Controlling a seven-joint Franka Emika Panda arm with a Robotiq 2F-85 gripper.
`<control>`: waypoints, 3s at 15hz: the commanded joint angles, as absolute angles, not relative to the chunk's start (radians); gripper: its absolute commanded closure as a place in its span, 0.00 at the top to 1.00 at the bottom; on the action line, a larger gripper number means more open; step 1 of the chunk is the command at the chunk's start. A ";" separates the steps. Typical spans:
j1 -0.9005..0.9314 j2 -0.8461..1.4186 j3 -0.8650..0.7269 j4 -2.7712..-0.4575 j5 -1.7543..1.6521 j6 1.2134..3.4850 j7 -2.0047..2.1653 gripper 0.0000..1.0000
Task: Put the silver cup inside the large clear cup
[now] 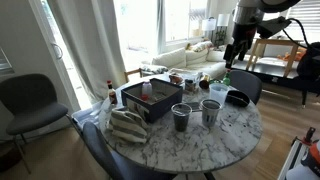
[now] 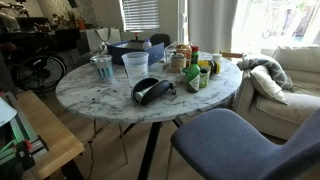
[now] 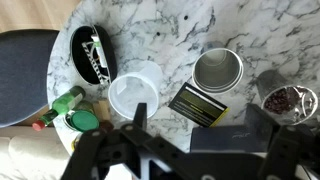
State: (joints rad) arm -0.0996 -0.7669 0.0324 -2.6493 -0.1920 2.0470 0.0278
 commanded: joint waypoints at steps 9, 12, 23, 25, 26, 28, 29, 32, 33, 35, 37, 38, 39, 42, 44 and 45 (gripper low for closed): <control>-0.009 -0.713 0.042 -2.666 -0.147 2.064 -0.009 1.00; 0.110 -0.599 0.071 -2.650 -0.053 2.127 -0.049 1.00; 0.111 -0.401 0.092 -2.576 -0.079 2.256 -0.028 1.00; 0.060 -0.355 0.033 -2.575 -0.073 2.314 -0.055 1.00; 0.033 -0.329 -0.002 -2.570 -0.066 2.315 -0.084 1.00; -0.014 -0.275 -0.062 -2.558 -0.054 2.318 -0.123 1.00; -0.034 -0.247 -0.085 -2.547 -0.052 2.315 -0.134 1.00; -0.057 -0.262 -0.095 -2.560 -0.059 2.295 -0.128 1.00; -0.069 -0.245 -0.106 -2.556 -0.059 2.295 -0.138 1.00; -0.068 -0.243 -0.101 -2.553 -0.059 2.295 -0.139 1.00; -0.064 -0.238 -0.097 -2.556 -0.054 2.305 -0.146 1.00; -0.067 -0.216 -0.106 -2.556 -0.041 2.310 -0.152 1.00; -0.070 -0.202 -0.113 -2.557 -0.034 2.302 -0.158 1.00; -0.085 -0.167 -0.129 -2.572 -0.029 2.310 -0.161 1.00; -0.091 -0.137 -0.145 -2.576 0.005 2.317 -0.172 0.93; -0.092 -0.126 -0.143 -2.584 0.007 2.325 -0.161 0.84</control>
State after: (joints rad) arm -0.0818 -0.1678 -0.1321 -2.5703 -0.0345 2.2963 -0.1416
